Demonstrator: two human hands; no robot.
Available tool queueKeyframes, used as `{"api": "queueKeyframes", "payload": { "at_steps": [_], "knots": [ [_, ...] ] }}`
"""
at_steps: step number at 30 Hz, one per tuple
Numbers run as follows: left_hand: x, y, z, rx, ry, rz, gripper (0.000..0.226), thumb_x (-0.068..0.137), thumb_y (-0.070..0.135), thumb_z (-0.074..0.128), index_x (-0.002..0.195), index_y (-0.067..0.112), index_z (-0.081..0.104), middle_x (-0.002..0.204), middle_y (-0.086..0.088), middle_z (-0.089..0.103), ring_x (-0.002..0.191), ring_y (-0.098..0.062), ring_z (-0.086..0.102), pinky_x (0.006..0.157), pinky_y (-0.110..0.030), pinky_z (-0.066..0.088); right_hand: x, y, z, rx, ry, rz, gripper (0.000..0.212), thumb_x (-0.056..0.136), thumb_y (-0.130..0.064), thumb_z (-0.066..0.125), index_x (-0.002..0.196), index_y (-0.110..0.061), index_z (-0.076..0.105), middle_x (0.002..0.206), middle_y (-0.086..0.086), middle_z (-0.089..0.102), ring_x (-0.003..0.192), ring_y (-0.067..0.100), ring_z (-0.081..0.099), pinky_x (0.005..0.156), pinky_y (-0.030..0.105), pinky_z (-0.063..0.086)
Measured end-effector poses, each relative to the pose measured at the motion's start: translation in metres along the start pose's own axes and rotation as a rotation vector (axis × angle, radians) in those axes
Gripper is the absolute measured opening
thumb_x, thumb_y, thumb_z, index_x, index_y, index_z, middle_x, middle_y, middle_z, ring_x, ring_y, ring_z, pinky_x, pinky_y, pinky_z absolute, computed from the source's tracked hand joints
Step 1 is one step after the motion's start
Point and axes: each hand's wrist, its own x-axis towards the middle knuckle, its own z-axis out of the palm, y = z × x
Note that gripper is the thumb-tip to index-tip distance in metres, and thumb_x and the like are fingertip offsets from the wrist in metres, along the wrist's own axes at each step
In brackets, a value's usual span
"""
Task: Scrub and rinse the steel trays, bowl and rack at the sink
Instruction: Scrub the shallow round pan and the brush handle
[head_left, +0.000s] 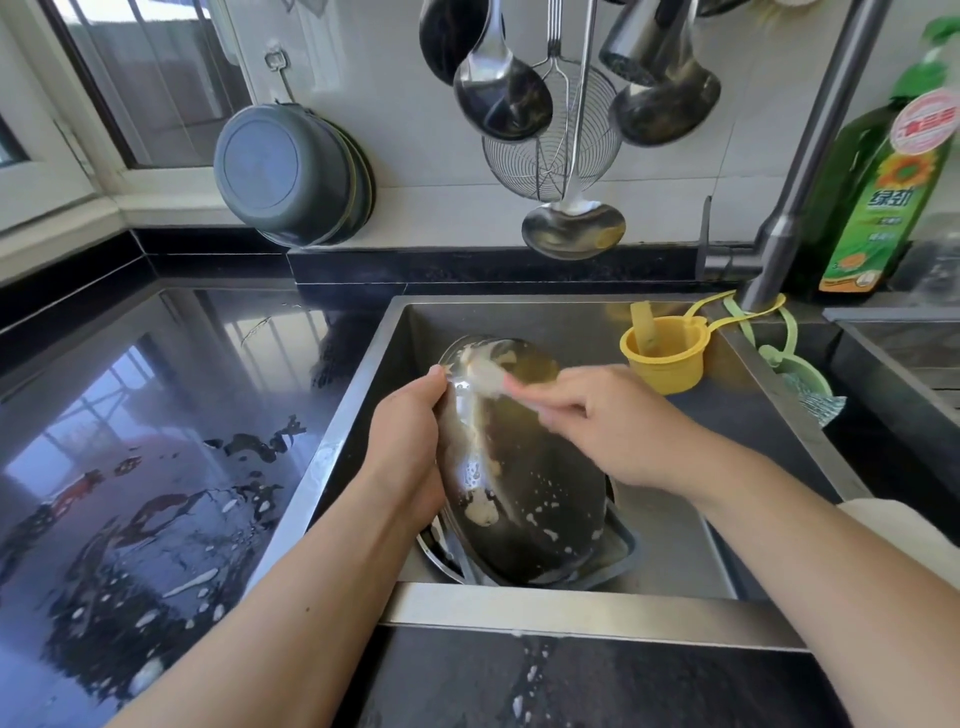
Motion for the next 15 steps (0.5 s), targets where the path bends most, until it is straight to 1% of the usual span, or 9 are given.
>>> {"api": "queueKeyframes", "payload": {
  "at_steps": [2,3,4,6,8,10,12,13,15],
  "knots": [
    [-0.002,0.003,-0.001,-0.038,0.014,-0.031,0.048,0.109,0.036,0.045,0.128,-0.001,0.068,0.123,-0.024,0.072,0.116,-0.041,0.070,0.107,-0.057,0.051,-0.008,-0.005,0.002,0.020,-0.121,-0.025,0.047,0.103,-0.019,0.057,0.136,-0.052,0.056,0.080,-0.012,0.057,0.077,0.004,0.054,0.072,0.019,0.043],
    [-0.003,0.005,-0.001,-0.054,0.031,-0.035,0.046,0.109,0.035,0.045,0.128,-0.001,0.068,0.122,-0.023,0.073,0.114,-0.040,0.070,0.106,-0.057,0.052,-0.009,-0.006,0.003,0.006,-0.130,-0.028,0.047,0.103,-0.019,0.056,0.136,-0.053,0.055,0.079,-0.014,0.056,0.076,0.003,0.053,0.070,0.017,0.040],
    [-0.003,0.006,-0.001,-0.065,0.052,-0.029,0.044,0.109,0.033,0.046,0.126,0.000,0.069,0.120,-0.022,0.073,0.113,-0.039,0.071,0.104,-0.056,0.054,-0.008,-0.006,0.004,-0.022,-0.099,-0.027,0.047,0.104,-0.020,0.055,0.137,-0.053,0.054,0.079,-0.016,0.054,0.077,0.003,0.053,0.069,0.018,0.039],
    [-0.004,0.007,0.002,-0.075,0.089,-0.008,0.039,0.109,0.027,0.046,0.123,-0.001,0.070,0.117,-0.021,0.075,0.107,-0.034,0.073,0.097,-0.051,0.058,-0.004,-0.006,0.006,-0.097,-0.002,-0.022,0.047,0.105,-0.021,0.051,0.140,-0.052,0.051,0.080,-0.014,0.053,0.080,0.007,0.053,0.070,0.026,0.042],
    [-0.005,0.006,0.005,-0.108,0.095,0.000,0.031,0.109,0.017,0.046,0.116,-0.003,0.069,0.102,-0.018,0.077,0.088,-0.026,0.075,0.080,-0.042,0.064,-0.004,-0.007,0.007,-0.141,0.062,-0.009,0.046,0.105,-0.022,0.050,0.141,-0.051,0.051,0.079,-0.011,0.051,0.082,0.014,0.053,0.073,0.035,0.045],
    [-0.007,0.006,0.006,-0.171,0.088,-0.010,0.024,0.107,0.006,0.046,0.111,-0.006,0.066,0.083,-0.015,0.076,0.075,-0.024,0.076,0.064,-0.039,0.064,-0.007,-0.009,0.006,-0.161,0.075,-0.005,0.045,0.105,-0.023,0.049,0.139,-0.052,0.052,0.079,-0.012,0.050,0.081,0.015,0.053,0.070,0.035,0.045],
    [-0.008,0.007,0.006,-0.225,0.093,-0.016,0.020,0.106,0.001,0.046,0.111,-0.009,0.062,0.077,-0.016,0.074,0.072,-0.027,0.077,0.058,-0.040,0.062,-0.011,-0.015,0.004,-0.147,0.015,0.013,0.044,0.106,-0.025,0.049,0.135,-0.057,0.054,0.078,-0.014,0.051,0.078,0.013,0.054,0.065,0.031,0.043],
    [-0.006,0.008,0.005,-0.244,0.101,-0.021,0.020,0.106,0.001,0.045,0.112,-0.010,0.060,0.078,-0.017,0.074,0.074,-0.029,0.077,0.057,-0.041,0.062,-0.013,-0.018,0.003,-0.131,-0.035,0.035,0.043,0.106,-0.026,0.049,0.133,-0.059,0.055,0.075,-0.017,0.052,0.074,0.010,0.053,0.063,0.029,0.042],
    [-0.003,0.008,0.001,-0.316,0.144,-0.047,0.022,0.106,0.000,0.045,0.121,-0.011,0.056,0.092,-0.021,0.072,0.084,-0.032,0.075,0.055,-0.042,0.062,-0.012,-0.018,-0.002,-0.131,-0.159,0.095,0.041,0.105,-0.026,0.050,0.128,-0.060,0.058,0.064,-0.023,0.055,0.064,0.004,0.050,0.057,0.018,0.039]
  ]
}}
